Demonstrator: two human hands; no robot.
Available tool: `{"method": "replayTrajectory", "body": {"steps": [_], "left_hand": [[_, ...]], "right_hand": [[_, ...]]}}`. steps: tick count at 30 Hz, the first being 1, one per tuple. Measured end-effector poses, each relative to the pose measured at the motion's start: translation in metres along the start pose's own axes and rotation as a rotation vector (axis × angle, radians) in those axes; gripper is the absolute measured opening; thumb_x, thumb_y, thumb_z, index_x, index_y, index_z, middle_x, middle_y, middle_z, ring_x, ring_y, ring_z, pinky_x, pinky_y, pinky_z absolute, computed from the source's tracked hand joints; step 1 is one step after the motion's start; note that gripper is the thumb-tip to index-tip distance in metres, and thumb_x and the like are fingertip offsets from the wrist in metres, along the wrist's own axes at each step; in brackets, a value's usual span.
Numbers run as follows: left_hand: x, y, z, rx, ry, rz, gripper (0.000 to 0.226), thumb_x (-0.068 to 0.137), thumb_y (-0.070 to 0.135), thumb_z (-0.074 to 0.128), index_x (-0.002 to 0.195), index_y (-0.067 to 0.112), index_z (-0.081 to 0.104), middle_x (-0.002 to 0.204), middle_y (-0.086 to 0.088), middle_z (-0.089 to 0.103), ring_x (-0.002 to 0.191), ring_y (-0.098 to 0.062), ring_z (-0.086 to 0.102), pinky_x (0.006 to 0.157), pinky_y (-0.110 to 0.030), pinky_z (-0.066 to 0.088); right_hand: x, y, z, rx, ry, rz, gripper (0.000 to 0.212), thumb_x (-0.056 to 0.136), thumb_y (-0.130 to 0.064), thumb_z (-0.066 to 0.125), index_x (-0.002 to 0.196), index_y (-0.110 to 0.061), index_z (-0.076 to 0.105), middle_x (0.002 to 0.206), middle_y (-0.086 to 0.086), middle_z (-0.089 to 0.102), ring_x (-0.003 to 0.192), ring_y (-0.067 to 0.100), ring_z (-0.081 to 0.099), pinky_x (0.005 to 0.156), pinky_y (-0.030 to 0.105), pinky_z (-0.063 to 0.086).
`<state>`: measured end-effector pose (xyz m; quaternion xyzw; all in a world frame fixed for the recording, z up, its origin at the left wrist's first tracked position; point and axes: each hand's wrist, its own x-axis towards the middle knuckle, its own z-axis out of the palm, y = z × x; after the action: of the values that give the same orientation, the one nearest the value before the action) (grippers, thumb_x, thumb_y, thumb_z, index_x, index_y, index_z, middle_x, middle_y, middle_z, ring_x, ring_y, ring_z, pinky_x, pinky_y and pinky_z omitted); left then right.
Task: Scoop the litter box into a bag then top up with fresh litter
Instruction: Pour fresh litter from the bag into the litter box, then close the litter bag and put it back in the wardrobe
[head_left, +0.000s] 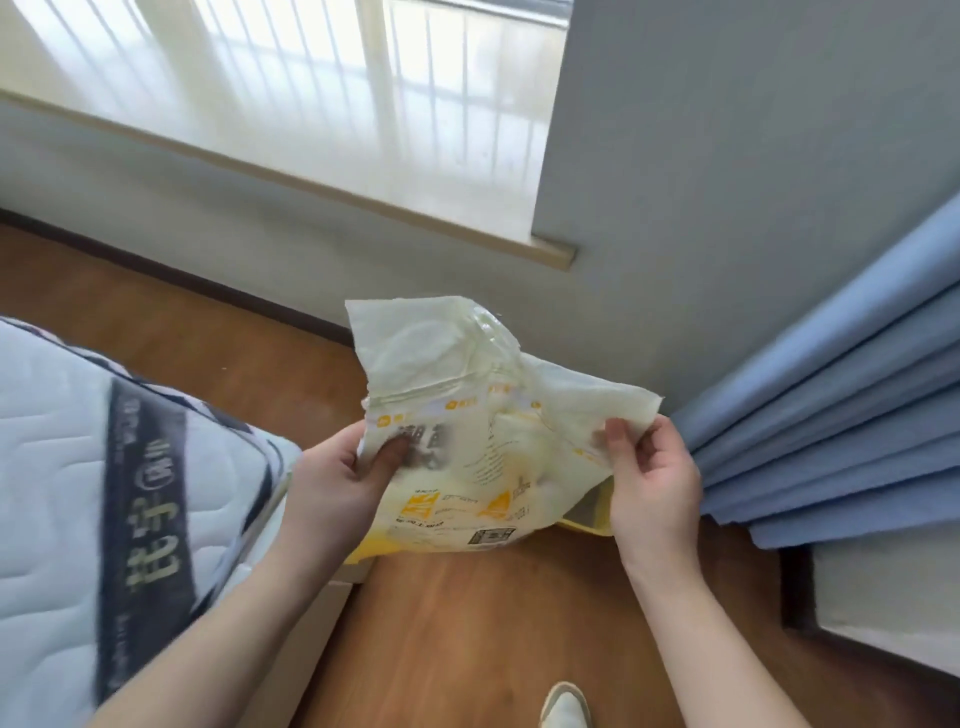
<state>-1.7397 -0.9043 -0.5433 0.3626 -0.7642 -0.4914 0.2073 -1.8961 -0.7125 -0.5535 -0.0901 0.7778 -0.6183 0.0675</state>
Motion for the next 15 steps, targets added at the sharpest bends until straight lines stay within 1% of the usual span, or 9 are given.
{"method": "replayTrajectory", "body": {"steps": [2,3,6,8,9,10,12,13,15], "left_hand": [[-0.016,0.036,-0.031,-0.008,0.011,-0.053,0.004,0.083,0.042,0.072,0.08,0.041,0.069,0.072,0.008,0.073,0.068,-0.013,0.065,0.063,-0.028,0.048],[-0.025,0.054,-0.049,-0.023,0.027,-0.079,0.007,0.08,0.045,0.072,0.078,0.038,0.071,0.072,0.007,0.073,0.069,-0.013,0.067,0.064,-0.029,0.049],[-0.053,0.111,-0.107,-0.085,0.074,-0.124,0.009,0.078,0.031,0.082,0.074,0.034,0.075,0.072,0.006,0.075,0.067,-0.008,0.069,0.064,-0.027,0.052],[-0.076,0.146,-0.146,-0.128,0.118,-0.148,0.013,0.078,0.014,0.08,0.071,0.025,0.076,0.069,0.005,0.075,0.061,-0.003,0.067,0.057,-0.018,0.052],[-0.086,0.164,-0.167,-0.144,0.143,-0.148,0.017,0.079,0.006,0.077,0.067,0.017,0.075,0.065,0.007,0.074,0.056,0.0,0.064,0.053,-0.013,0.049],[-0.096,0.182,-0.188,-0.156,0.163,-0.143,0.019,0.078,0.0,0.076,0.066,0.014,0.073,0.062,0.008,0.072,0.053,0.003,0.062,0.051,-0.01,0.047],[-0.114,0.21,-0.229,-0.16,0.171,-0.119,0.015,0.077,-0.003,0.075,0.071,0.01,0.071,0.065,0.009,0.073,0.056,0.006,0.064,0.053,-0.006,0.046],[-0.123,0.22,-0.249,-0.148,0.18,-0.101,0.013,0.078,-0.001,0.076,0.074,0.011,0.072,0.069,0.009,0.074,0.059,0.006,0.066,0.055,-0.006,0.047],[-0.145,0.238,-0.288,-0.128,0.21,-0.052,0.011,0.078,0.004,0.078,0.08,0.013,0.073,0.073,0.011,0.075,0.066,0.003,0.068,0.061,-0.01,0.049]], "right_hand": [[-0.011,-0.053,-0.015,0.0,-0.033,0.0,0.01,0.09,-0.036,0.058,0.088,-0.027,0.063,0.084,-0.01,0.072,0.081,0.009,0.068,0.073,0.033,0.054],[-0.017,-0.079,-0.021,0.007,-0.045,-0.004,0.009,0.091,-0.034,0.059,0.088,-0.026,0.063,0.082,-0.008,0.072,0.08,0.011,0.068,0.072,0.033,0.054],[-0.037,-0.161,-0.037,0.062,-0.076,-0.024,0.007,0.088,-0.031,0.064,0.083,-0.026,0.065,0.077,-0.004,0.071,0.075,0.015,0.067,0.067,0.029,0.054],[-0.056,-0.214,-0.043,0.087,-0.107,-0.058,0.009,0.084,-0.036,0.066,0.081,-0.027,0.065,0.076,-0.003,0.071,0.073,0.016,0.066,0.065,0.028,0.052],[-0.065,-0.241,-0.045,0.1,-0.119,-0.08,0.01,0.083,-0.037,0.066,0.081,-0.027,0.065,0.076,-0.002,0.071,0.073,0.016,0.066,0.065,0.029,0.052],[-0.075,-0.267,-0.047,0.112,-0.131,-0.11,0.011,0.083,-0.037,0.066,0.081,-0.026,0.065,0.076,-0.003,0.071,0.073,0.016,0.066,0.065,0.029,0.053],[-0.096,-0.317,-0.05,0.13,-0.157,-0.185,0.012,0.084,-0.037,0.065,0.084,-0.025,0.064,0.077,-0.004,0.07,0.072,0.014,0.066,0.064,0.025,0.053],[-0.106,-0.34,-0.052,0.144,-0.171,-0.224,0.011,0.085,-0.035,0.064,0.085,-0.024,0.063,0.077,-0.006,0.07,0.071,0.011,0.065,0.063,0.021,0.052],[-0.127,-0.383,-0.053,0.163,-0.196,-0.303,0.009,0.087,-0.032,0.062,0.086,-0.023,0.062,0.076,-0.012,0.07,0.07,0.003,0.064,0.062,0.013,0.049]]}}
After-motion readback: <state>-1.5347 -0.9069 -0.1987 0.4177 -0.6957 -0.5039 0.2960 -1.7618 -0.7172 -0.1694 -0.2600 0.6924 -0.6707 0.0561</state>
